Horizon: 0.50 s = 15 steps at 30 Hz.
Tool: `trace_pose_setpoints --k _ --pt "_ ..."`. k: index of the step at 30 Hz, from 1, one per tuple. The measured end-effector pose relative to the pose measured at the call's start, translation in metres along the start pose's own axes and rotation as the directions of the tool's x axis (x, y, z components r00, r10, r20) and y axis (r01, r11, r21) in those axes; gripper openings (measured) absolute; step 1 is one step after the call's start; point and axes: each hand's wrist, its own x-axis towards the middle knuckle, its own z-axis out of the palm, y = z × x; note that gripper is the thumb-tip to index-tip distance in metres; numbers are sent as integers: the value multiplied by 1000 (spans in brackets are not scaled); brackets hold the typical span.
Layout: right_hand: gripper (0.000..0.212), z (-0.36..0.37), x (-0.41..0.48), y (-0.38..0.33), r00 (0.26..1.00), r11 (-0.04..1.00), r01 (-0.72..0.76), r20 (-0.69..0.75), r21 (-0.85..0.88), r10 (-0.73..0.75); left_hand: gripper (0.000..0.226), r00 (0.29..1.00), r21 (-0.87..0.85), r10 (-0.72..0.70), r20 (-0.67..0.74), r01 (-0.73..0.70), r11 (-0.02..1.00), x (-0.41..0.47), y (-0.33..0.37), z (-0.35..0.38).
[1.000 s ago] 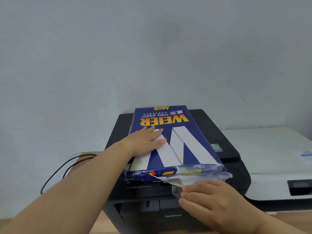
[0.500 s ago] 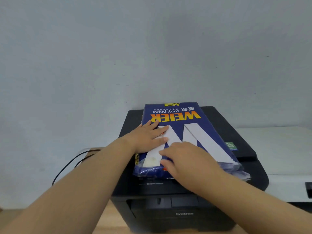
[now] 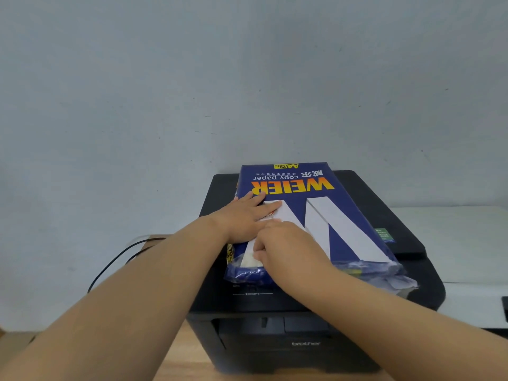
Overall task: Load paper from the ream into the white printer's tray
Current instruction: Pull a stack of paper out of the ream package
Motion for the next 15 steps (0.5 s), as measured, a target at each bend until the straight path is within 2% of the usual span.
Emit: trace_pose_setpoints --k 7,10,12,14,15 --pt "43 3 3 -11 993 971 56 111 -234 -30 65 1000 47 8 7 -8 999 -1 1 -1" --pt "48 -1 -3 -18 993 967 30 122 -254 1 66 1000 46 4 9 -4 999 0 0 0" --pt "46 2 -13 -21 995 955 81 -39 -286 -96 64 1000 8 0 -3 0 1000 -1 1 1" --pt "18 8 -33 -22 946 945 188 -211 -267 -248 61 1000 -57 -6 -23 5 998 -1 2 -1" --pt "7 11 -46 -23 912 925 276 -234 -262 -338 60 1000 -76 -15 -19 13 997 -2 2 -1"
